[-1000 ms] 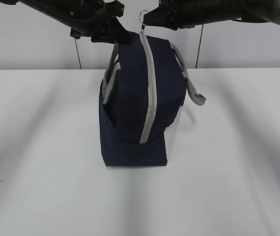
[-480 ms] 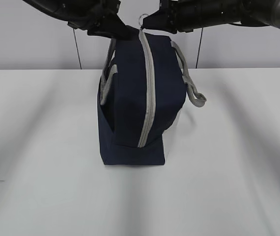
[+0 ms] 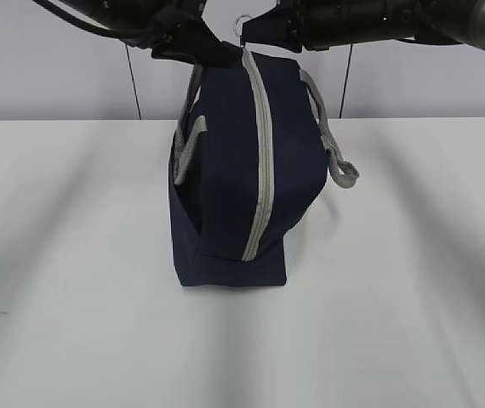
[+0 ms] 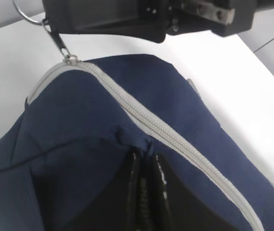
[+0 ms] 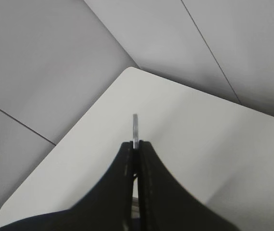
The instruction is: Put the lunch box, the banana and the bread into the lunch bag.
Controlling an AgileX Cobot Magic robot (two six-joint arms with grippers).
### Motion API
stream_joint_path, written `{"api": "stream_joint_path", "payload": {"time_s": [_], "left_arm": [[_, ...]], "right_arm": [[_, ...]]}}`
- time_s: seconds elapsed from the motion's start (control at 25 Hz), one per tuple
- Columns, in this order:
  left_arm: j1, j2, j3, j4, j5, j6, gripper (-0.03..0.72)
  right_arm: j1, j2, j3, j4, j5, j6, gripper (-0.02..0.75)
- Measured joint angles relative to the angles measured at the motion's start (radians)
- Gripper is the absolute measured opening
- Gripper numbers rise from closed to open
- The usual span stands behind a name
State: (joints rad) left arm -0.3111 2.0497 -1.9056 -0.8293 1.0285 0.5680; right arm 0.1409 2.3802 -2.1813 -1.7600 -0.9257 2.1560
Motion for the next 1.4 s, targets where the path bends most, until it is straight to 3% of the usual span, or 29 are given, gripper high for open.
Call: {"api": "stream_joint_path", "payload": {"time_s": [1.4], "left_arm": [[0.0,-0.026,0.0,0.026,0.046,0.049,0.008]], "right_arm": [[-0.002,0.17,-0.12,0.075,-0.042,-0.009,0.006]]}}
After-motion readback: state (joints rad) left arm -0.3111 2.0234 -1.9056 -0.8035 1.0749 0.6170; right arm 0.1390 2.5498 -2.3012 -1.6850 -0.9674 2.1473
